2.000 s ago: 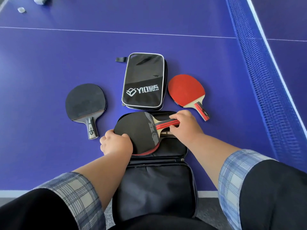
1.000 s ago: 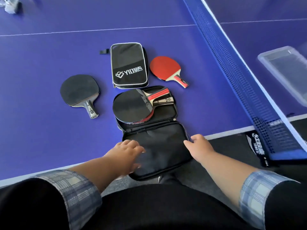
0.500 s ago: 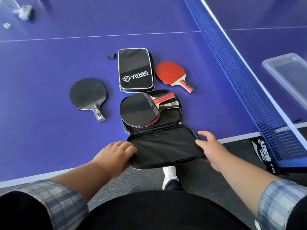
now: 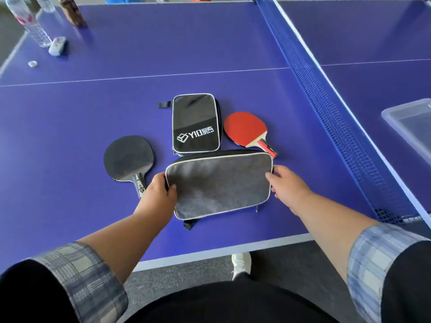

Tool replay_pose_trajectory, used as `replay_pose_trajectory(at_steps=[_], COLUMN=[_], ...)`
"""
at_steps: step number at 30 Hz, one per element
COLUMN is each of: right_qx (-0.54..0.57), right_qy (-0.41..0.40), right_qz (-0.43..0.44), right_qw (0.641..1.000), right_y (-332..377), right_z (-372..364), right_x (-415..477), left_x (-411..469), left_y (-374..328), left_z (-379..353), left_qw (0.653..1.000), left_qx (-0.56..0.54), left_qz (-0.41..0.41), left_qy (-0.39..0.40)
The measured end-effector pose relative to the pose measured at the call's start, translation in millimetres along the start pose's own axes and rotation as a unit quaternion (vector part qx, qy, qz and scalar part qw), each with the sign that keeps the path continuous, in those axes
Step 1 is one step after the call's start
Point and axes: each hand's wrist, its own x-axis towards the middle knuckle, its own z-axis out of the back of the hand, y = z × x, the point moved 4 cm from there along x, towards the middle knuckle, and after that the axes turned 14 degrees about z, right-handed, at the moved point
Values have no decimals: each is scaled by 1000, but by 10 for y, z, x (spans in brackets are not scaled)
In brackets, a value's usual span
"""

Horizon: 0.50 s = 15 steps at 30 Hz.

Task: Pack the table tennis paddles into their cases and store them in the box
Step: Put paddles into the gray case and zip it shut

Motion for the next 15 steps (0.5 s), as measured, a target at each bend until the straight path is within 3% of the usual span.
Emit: replay_pose_trajectory(at_steps=[6, 11, 15], right_qx=[-90, -74, -33], right_qy=[31, 67, 73], right_qz=[57, 12, -20], right_qw=[994, 995, 997], right_y=[62, -164, -249], right_z=[-180, -337, -351], right_x=[579, 810, 879], left_x=[443, 638, 601], left_y=[-88, -29, -138], left_z=[-180, -400, -482], left_qw=[996, 972, 963], left_qx=[3, 21, 78], left_qz=[74, 227, 245], left_qy=[-41, -54, -86])
